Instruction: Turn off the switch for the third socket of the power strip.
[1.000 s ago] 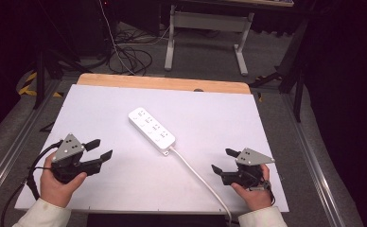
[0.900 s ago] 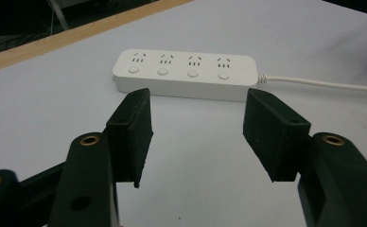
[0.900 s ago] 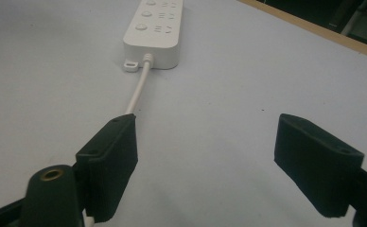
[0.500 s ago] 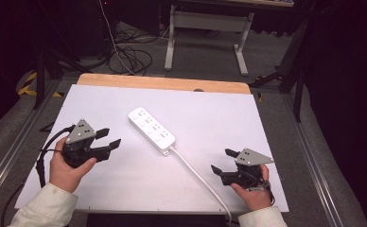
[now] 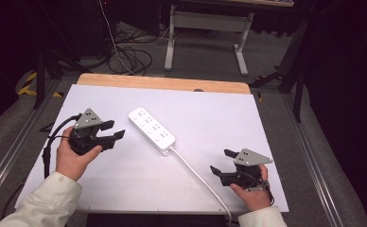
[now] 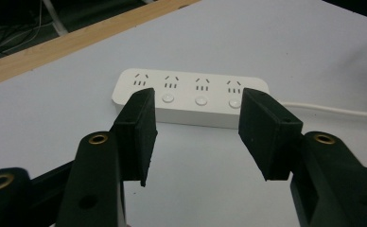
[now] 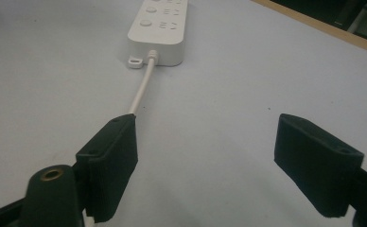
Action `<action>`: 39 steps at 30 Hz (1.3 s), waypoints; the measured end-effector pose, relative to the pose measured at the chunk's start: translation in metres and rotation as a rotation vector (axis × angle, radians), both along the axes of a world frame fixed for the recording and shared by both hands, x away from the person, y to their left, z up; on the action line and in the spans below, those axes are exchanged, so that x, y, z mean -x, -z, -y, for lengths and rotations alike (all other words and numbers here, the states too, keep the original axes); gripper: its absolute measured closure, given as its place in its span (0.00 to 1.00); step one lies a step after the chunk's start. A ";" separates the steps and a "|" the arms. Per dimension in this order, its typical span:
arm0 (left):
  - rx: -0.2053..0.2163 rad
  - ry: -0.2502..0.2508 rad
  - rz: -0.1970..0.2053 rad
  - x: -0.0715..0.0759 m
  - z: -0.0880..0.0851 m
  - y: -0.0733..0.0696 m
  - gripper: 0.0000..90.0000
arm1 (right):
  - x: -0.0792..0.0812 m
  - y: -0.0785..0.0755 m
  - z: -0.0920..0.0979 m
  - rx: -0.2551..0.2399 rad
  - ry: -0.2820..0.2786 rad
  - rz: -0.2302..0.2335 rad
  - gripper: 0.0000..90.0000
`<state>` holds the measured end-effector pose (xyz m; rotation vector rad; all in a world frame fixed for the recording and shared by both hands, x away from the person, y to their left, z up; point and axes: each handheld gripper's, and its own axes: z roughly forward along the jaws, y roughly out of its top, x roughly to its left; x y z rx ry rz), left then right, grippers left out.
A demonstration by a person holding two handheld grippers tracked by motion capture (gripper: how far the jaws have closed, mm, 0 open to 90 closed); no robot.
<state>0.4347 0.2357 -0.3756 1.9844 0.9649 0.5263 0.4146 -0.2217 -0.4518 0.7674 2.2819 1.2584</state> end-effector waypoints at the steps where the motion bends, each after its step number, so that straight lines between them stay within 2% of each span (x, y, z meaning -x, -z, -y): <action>1: 0.003 0.001 -0.003 -0.002 0.000 0.000 0.53 | 0.000 0.000 0.000 0.001 -0.001 0.000 0.25; 2: 0.005 -0.005 -0.005 -0.004 0.001 0.001 0.53 | 0.000 0.000 0.000 0.001 -0.002 0.000 0.25; 6: -0.038 -0.012 0.008 -0.015 0.005 0.003 0.53 | 0.000 0.000 0.000 0.002 -0.002 -0.001 0.25; 7: -0.038 -0.012 0.008 -0.015 0.005 0.003 0.53 | 0.000 0.000 0.000 0.002 -0.002 -0.002 0.25; 10: -0.034 -0.014 -0.002 -0.022 0.007 0.005 0.53 | 0.000 0.000 0.000 0.002 -0.003 -0.002 0.25; 12: -0.007 -0.023 -0.020 -0.026 0.008 0.007 0.53 | 0.000 0.000 0.000 -0.002 -0.005 -0.001 0.25; 17: 0.004 -0.030 -0.030 -0.032 0.010 0.010 0.54 | 0.000 0.000 0.000 -0.002 -0.006 -0.002 0.25; 21: 0.012 -0.036 -0.028 -0.037 0.011 0.014 0.62 | 0.000 0.000 0.000 -0.002 -0.009 -0.002 0.25; 24: -0.005 -0.035 0.021 -0.043 0.012 0.020 0.71 | 0.000 0.000 0.000 -0.004 -0.008 -0.002 0.25; 25: -0.001 -0.019 0.033 -0.044 0.012 0.021 0.74 | 0.000 0.000 0.000 -0.004 -0.008 -0.002 0.25; 27: 0.026 0.010 0.031 -0.047 0.012 0.023 0.81 | 0.000 0.000 0.000 -0.004 -0.009 -0.001 0.25; 29: 0.030 0.018 0.034 -0.048 0.012 0.024 0.89 | 0.000 0.000 0.000 -0.005 -0.011 -0.002 0.25; 30: 0.048 0.024 0.038 -0.050 0.013 0.026 0.92 | 0.000 0.000 0.000 -0.005 -0.010 -0.002 0.25; 32: 0.046 0.025 0.042 -0.052 0.013 0.027 0.97 | 0.001 0.000 0.000 -0.005 -0.009 -0.006 0.25; 35: 0.062 0.024 0.042 -0.055 0.015 0.031 0.99 | 0.001 0.000 0.000 -0.005 -0.009 -0.005 0.25; 39: 0.057 0.025 0.040 -0.061 0.017 0.037 1.00 | 0.001 0.000 0.000 -0.005 -0.013 -0.005 0.25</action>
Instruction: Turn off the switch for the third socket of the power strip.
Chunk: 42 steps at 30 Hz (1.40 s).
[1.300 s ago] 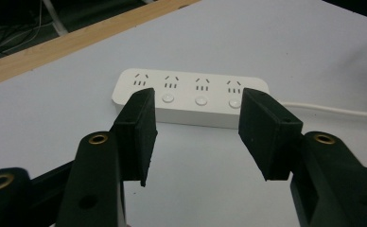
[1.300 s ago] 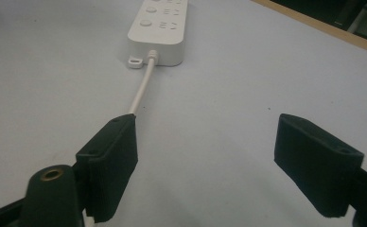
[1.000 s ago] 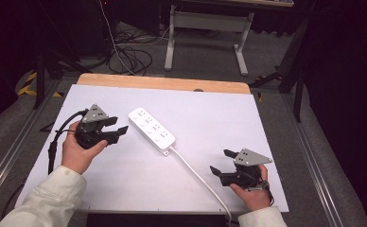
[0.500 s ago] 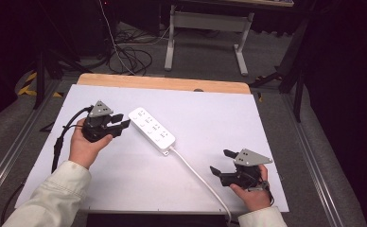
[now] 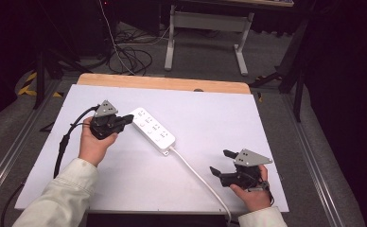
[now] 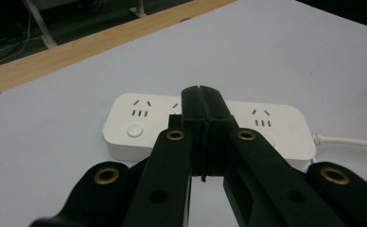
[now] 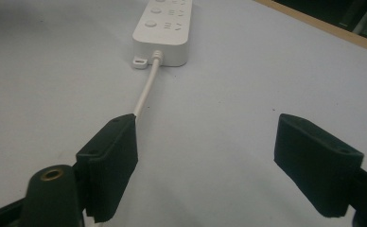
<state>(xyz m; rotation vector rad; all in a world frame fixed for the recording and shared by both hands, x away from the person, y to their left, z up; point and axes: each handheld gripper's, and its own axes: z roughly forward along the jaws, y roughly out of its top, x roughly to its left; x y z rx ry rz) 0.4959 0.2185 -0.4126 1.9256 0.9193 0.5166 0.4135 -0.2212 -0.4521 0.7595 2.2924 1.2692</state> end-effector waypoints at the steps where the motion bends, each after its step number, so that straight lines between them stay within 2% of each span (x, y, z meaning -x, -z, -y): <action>1: -0.005 0.002 0.012 -0.003 0.001 0.004 1.00 | 0.000 0.000 0.000 0.001 0.000 0.000 0.25; 7: 0.005 -0.010 0.016 -0.012 -0.001 0.015 1.00 | 0.000 0.000 0.000 0.002 -0.002 0.002 0.25; 8: 0.025 -0.017 -0.004 -0.014 0.000 0.019 1.00 | 0.000 0.000 0.001 -0.001 0.001 0.001 0.25; 14: 0.002 -0.001 0.010 -0.019 0.003 0.027 1.00 | 0.000 0.000 0.001 -0.001 0.000 0.004 0.25; 19: 0.010 -0.001 0.006 -0.024 0.006 0.033 1.00 | 0.000 0.000 0.002 -0.001 0.002 0.005 0.25; 32: 0.030 -0.020 -0.022 -0.037 0.015 0.051 1.00 | 0.000 0.000 0.006 -0.001 0.007 0.002 0.25; 33: 0.012 -0.021 -0.010 -0.039 0.014 0.052 1.00 | 0.001 0.001 0.006 -0.002 0.009 -0.001 0.25; 34: 0.029 -0.018 -0.025 -0.039 0.016 0.053 1.00 | 0.001 0.001 0.007 -0.001 0.007 0.004 0.25; 35: 0.029 -0.018 -0.025 -0.039 0.016 0.053 1.00 | 0.001 0.001 0.007 -0.001 0.007 0.003 0.25; 37: 0.015 -0.019 -0.016 -0.040 0.016 0.055 1.00 | 0.001 0.001 0.008 -0.001 0.007 0.003 0.25; 42: 0.012 -0.024 -0.036 -0.043 0.017 0.061 1.00 | 0.001 0.002 0.009 0.007 0.009 -0.004 0.25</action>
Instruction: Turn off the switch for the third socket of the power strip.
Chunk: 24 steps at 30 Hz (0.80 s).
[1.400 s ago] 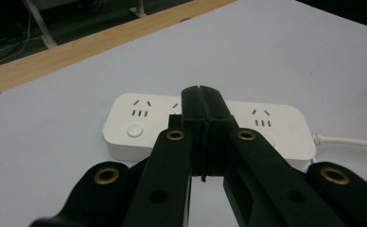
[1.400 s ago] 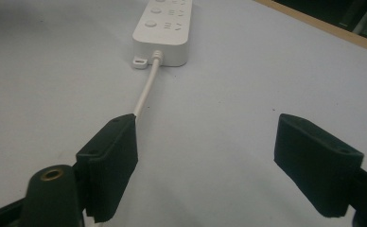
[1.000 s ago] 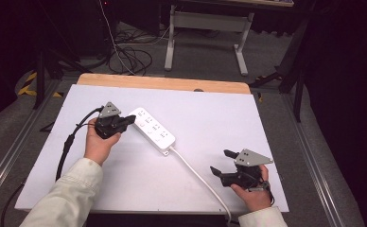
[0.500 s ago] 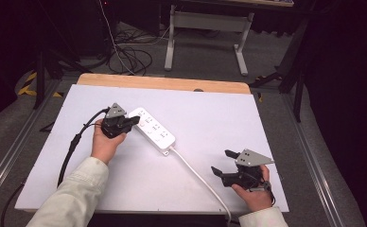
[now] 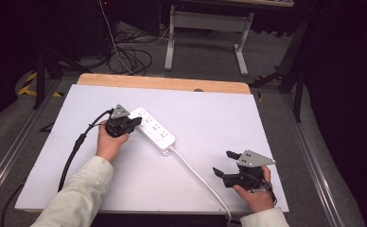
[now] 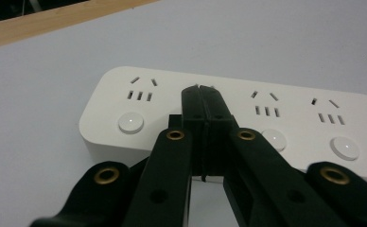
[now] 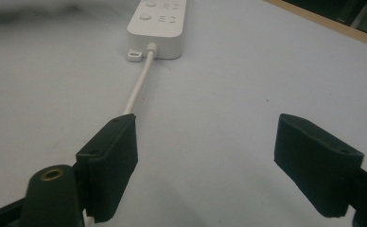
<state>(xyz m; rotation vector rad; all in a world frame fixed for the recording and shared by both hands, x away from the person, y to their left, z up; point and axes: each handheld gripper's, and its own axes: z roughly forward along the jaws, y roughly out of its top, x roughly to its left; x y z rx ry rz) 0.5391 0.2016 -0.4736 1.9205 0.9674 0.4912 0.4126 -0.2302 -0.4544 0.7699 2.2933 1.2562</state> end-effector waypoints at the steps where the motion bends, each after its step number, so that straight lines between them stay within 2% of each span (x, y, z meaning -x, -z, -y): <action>1: 0.003 -0.001 0.002 -0.001 0.000 0.002 1.00 | 0.000 0.000 0.000 -0.001 0.000 0.000 0.25; 12: 0.013 0.006 -0.009 -0.005 0.004 0.008 1.00 | 0.000 0.001 0.001 0.000 0.003 -0.003 0.25; 15: -0.006 0.001 0.002 -0.005 0.004 0.008 1.00 | 0.000 0.001 0.001 0.001 0.005 -0.002 0.25; 24: -0.003 0.002 -0.008 -0.004 0.005 0.009 1.00 | 0.000 0.001 0.002 0.002 0.008 -0.006 0.25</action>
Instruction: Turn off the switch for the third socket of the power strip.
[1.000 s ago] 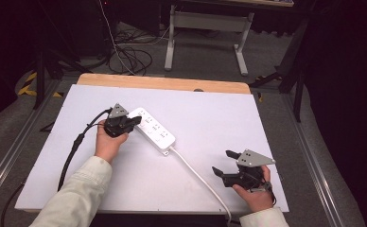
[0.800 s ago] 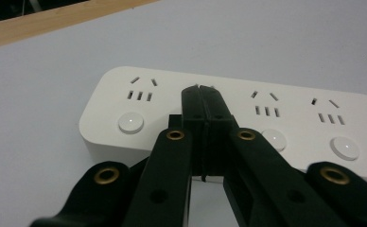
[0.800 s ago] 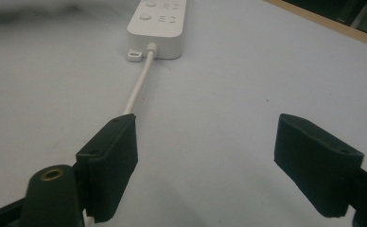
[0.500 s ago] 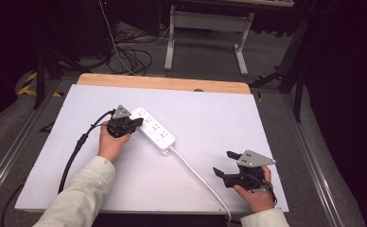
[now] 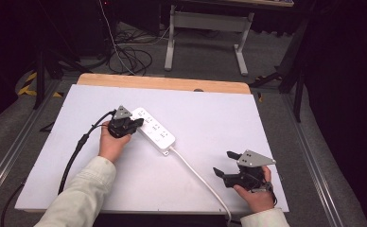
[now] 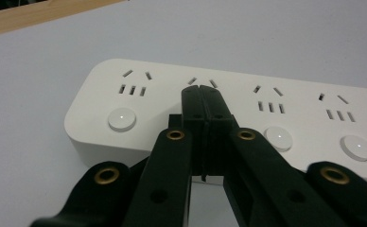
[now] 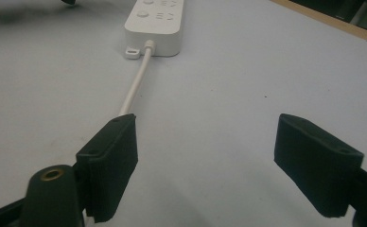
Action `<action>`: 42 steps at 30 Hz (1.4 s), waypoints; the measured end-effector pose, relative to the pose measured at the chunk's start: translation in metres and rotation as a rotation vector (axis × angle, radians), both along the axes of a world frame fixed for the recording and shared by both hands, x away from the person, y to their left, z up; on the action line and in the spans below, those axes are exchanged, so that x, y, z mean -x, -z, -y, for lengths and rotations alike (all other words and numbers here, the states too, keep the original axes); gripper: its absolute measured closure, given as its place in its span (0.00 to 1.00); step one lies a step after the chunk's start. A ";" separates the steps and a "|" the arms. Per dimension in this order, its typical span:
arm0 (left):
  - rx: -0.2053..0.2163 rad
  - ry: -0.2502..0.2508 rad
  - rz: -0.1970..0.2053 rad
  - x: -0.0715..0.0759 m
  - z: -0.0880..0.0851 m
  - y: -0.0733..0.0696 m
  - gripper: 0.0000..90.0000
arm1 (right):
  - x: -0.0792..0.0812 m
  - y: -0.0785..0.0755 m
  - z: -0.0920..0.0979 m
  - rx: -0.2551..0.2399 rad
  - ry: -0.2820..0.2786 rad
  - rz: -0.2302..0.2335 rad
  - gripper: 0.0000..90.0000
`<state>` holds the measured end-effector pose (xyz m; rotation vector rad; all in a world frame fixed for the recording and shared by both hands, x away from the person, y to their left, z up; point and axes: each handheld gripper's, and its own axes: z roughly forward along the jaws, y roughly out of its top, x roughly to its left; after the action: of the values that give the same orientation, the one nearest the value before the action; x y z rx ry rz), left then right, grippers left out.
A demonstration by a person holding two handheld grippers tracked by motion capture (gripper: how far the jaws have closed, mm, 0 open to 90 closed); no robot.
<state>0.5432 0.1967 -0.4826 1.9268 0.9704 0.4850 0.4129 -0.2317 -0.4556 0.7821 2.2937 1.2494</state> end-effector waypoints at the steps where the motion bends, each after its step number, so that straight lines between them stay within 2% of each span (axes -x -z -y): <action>1: 0.000 0.000 0.000 0.000 0.000 0.000 1.00 | 0.000 0.000 0.000 -0.002 0.000 0.001 0.25; 5: -0.009 -0.007 0.000 -0.001 0.000 0.000 1.00 | 0.000 0.000 0.000 -0.002 0.000 0.001 0.25; 7: 0.010 -0.005 -0.018 -0.001 0.000 0.001 1.00 | 0.000 0.000 0.000 0.000 0.000 0.001 0.25; 20: -0.014 -0.030 -0.008 0.002 0.004 0.000 1.00 | 0.000 0.001 0.000 0.009 0.011 0.003 0.25; 28: -0.010 -0.041 -0.014 0.002 0.004 0.000 1.00 | 0.000 0.000 -0.001 0.013 0.012 0.006 0.25; 36: 0.008 -0.062 -0.039 0.001 0.006 -0.001 1.00 | 0.001 0.001 -0.002 0.016 0.011 0.006 0.25; 38: -0.027 -0.071 -0.023 0.003 0.009 -0.002 1.00 | 0.001 0.000 -0.002 0.015 0.009 0.006 0.25; 42: -0.035 -0.073 -0.020 0.004 0.011 -0.002 1.00 | 0.001 0.000 -0.002 0.017 0.009 0.006 0.25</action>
<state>0.5391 0.1862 -0.4806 1.9355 1.0547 0.5288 0.4122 -0.2294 -0.4558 0.7807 2.2909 1.2246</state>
